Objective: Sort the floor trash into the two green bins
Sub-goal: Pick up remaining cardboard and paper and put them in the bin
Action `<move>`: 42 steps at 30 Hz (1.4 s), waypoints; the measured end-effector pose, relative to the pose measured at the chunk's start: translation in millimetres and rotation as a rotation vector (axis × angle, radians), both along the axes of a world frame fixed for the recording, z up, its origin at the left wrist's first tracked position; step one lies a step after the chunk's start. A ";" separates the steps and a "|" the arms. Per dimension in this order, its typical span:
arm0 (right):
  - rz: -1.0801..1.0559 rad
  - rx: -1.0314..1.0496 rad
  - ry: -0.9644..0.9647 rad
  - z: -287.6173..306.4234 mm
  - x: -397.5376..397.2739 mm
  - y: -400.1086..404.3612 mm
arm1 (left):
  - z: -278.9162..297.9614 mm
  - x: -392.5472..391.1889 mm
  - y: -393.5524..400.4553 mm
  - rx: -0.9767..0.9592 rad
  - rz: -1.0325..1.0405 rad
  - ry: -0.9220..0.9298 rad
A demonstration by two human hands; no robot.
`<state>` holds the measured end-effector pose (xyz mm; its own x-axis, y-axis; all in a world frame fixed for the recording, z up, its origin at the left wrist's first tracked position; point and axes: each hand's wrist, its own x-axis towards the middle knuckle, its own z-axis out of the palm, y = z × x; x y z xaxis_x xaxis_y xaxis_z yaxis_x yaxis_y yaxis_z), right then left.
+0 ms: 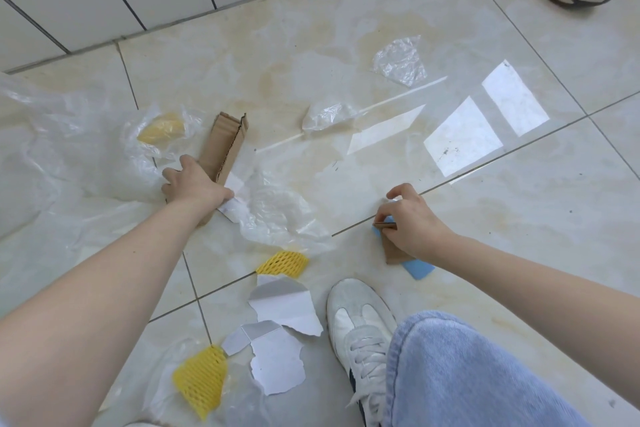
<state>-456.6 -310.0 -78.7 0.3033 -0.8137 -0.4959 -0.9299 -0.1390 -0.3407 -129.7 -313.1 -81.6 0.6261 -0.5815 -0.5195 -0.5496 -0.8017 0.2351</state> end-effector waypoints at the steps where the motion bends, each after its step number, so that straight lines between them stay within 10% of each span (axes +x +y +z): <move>1: 0.009 -0.007 0.005 0.5 -0.4 0.1 | 0.6 -0.9 0.3 -0.024 -0.003 0.009; 11: 0.013 0.060 0.016 0.4 -16.0 14.4 | 13.2 -12.0 -7.9 -0.211 -0.009 0.117; 26: -0.039 -0.045 -0.041 5.2 -7.0 13.4 | 80.1 21.7 10.1 -0.332 -0.196 -0.190; 42: 0.281 -0.327 -0.109 227.2 112.4 4.7 | 269.7 76.8 122.8 -0.484 0.084 0.118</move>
